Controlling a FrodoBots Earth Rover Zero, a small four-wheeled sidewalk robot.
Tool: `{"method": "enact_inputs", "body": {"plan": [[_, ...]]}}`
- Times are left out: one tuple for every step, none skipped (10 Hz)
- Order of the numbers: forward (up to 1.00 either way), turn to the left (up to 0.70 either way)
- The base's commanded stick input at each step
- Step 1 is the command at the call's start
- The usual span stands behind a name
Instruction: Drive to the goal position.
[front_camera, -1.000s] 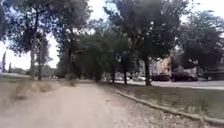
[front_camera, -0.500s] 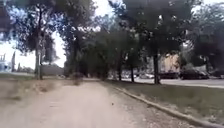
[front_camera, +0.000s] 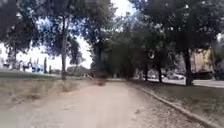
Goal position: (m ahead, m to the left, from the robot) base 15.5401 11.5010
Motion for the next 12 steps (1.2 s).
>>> {"method": "enact_inputs", "body": {"plan": [[0.85, 0.00], [0.85, 0.00], [0.85, 0.00], [0.85, 0.00], [0.85, 0.00], [0.85, 0.00], [0.85, -0.07], [0.85, -0.31], [0.85, -0.27], [0.85, -0.03], [0.85, -0.01], [0.85, -0.04]]}}
